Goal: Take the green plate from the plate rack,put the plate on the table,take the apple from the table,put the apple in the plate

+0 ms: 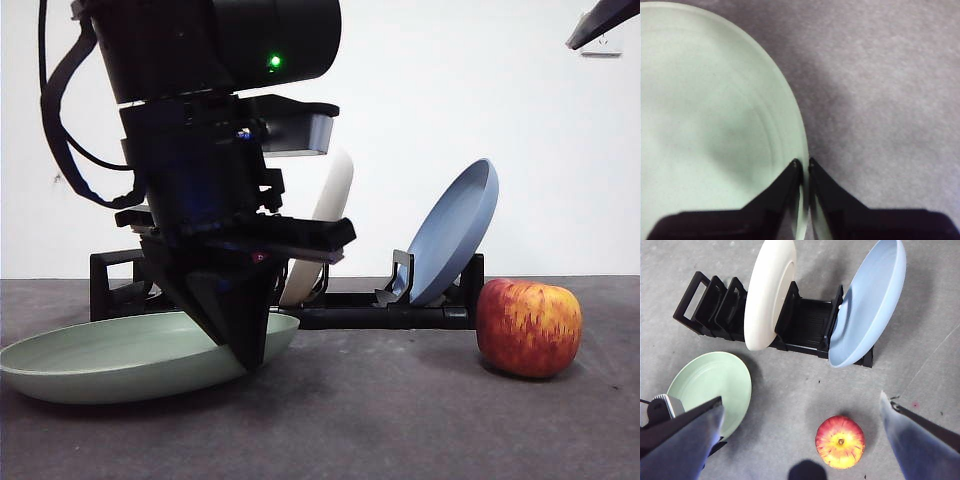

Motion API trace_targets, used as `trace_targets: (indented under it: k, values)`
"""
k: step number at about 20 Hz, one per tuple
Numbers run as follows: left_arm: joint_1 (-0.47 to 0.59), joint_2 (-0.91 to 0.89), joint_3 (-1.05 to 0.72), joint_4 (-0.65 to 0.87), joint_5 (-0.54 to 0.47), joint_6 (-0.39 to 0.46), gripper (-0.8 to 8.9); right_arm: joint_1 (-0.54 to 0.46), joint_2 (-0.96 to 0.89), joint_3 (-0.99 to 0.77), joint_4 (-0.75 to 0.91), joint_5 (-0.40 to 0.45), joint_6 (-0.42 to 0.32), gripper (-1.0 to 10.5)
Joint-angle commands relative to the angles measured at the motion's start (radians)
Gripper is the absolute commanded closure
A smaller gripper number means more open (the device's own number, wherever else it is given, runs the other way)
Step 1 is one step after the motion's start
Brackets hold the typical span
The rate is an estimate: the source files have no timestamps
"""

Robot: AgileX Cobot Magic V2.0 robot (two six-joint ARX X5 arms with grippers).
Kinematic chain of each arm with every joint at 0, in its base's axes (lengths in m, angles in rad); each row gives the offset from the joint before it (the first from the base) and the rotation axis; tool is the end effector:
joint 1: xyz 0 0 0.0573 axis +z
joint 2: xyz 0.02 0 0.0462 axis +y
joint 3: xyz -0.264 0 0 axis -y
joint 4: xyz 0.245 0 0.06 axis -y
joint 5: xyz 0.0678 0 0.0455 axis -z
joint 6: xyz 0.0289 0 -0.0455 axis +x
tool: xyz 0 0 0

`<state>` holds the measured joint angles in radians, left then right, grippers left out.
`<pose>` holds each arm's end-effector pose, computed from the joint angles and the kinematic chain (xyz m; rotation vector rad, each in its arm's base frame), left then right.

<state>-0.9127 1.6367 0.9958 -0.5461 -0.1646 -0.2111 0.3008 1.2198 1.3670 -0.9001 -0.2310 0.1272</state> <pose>0.1907 -0.2390 0.1792 0.4380 1.0934 -0.5381 0.2204 0.0753 0.3811 0.0916 0.7919 0.4570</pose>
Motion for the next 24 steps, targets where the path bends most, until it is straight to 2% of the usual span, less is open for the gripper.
trace_targets:
  k: [1,6,7,9,10,12,15,19,24]
  values:
    - [-0.007,0.023,-0.006,0.013,0.087,-0.004,8.22,0.001,0.000,0.005,0.002,0.003,0.003,2.6]
    - [-0.006,0.023,-0.006,0.013,0.087,-0.006,8.06,0.001,0.000,0.005,0.002,0.003,0.003,2.6]
    - [-0.004,0.023,-0.006,0.013,0.087,-0.009,7.78,0.001,0.000,0.005,0.002,0.003,0.003,2.6]
    - [0.002,0.023,-0.006,0.013,0.087,-0.018,6.42,0.001,0.000,0.005,0.000,0.003,0.003,2.6]
    - [0.005,0.022,-0.006,0.013,0.087,-0.017,6.10,0.001,0.000,0.005,-0.002,0.003,0.003,2.6]
    - [0.016,0.022,-0.006,0.014,0.087,-0.017,6.08,0.001,0.000,0.005,-0.011,0.003,0.003,2.6]
    - [0.028,0.020,-0.005,0.013,0.087,-0.017,5.21,0.001,0.000,0.005,-0.021,0.003,0.003,2.6]
    - [0.030,-0.063,-0.001,-0.010,0.088,-0.018,5.21,0.001,0.000,0.005,-0.041,0.004,-0.002,2.6]
    - [0.030,-0.322,0.128,-0.144,0.087,-0.007,5.21,0.001,0.000,0.005,-0.100,0.004,-0.036,2.6]
